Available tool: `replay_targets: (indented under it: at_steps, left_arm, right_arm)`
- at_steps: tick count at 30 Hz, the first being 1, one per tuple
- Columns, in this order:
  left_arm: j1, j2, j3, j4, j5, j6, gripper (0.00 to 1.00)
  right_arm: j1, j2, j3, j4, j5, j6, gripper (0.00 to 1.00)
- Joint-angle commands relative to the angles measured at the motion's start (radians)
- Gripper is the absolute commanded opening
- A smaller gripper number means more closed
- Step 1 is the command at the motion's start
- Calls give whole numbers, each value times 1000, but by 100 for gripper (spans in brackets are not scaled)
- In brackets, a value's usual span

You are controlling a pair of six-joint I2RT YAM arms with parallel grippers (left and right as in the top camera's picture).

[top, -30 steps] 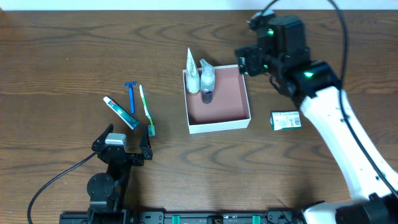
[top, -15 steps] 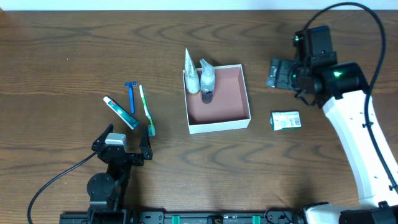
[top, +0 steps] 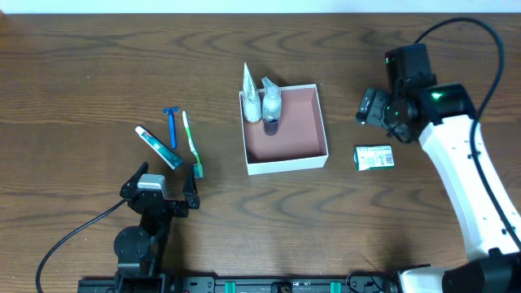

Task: Pack container
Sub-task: 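Move the right gripper down to the Dettol soap bar and grasp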

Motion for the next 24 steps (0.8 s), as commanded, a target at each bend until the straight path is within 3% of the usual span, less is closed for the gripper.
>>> replay_targets:
  at_steps: [1,13,18,24]
  left_arm:
    - [-4,-6,-20,-29,-1,0,98]
    - [-4,-6,-20,-29,-1,0,98]
    - [-4,-6,-20,-29,-1,0,98]
    - [-4,-6,-20,-29,-1,0,98]
  right_arm:
    - [-8,10,-51,23,21,32,92]
    - [-12,11,-280,150,12,29,93]
    - [-14,11,-368,263,-3,-113,99]
    - [-31,11,-457,400,-6,-306,99]
